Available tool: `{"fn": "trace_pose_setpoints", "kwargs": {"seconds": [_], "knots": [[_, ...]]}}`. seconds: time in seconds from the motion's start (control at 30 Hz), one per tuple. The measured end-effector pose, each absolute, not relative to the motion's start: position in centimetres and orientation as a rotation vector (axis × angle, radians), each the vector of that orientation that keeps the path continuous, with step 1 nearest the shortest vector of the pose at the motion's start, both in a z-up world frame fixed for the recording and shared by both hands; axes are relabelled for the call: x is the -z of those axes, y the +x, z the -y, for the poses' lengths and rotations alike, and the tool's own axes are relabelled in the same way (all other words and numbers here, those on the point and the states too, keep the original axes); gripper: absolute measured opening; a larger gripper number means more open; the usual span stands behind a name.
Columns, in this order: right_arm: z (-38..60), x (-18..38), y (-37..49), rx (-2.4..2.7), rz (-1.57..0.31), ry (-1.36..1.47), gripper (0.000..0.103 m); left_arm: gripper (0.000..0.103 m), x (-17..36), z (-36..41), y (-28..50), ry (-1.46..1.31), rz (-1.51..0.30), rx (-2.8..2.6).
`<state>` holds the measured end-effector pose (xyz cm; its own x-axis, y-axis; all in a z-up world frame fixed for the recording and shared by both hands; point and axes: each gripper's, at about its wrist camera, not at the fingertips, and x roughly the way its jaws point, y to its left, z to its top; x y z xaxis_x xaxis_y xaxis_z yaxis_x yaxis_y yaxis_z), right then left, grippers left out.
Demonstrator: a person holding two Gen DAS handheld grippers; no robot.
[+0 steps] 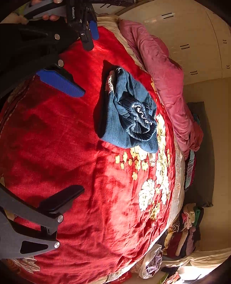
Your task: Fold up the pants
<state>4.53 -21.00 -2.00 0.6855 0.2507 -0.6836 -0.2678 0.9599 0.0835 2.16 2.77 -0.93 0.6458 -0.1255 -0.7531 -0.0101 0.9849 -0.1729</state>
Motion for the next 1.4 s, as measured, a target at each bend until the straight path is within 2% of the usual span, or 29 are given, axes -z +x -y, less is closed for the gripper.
{"fn": "trace_pose_setpoints", "kwargs": {"seconds": [1.4], "knots": [[20.2,1.8,4.5,-0.294,-0.772,-0.032,0.098,0.093,0.2,-3.9,1.9,-0.169,-0.86,0.027]]}}
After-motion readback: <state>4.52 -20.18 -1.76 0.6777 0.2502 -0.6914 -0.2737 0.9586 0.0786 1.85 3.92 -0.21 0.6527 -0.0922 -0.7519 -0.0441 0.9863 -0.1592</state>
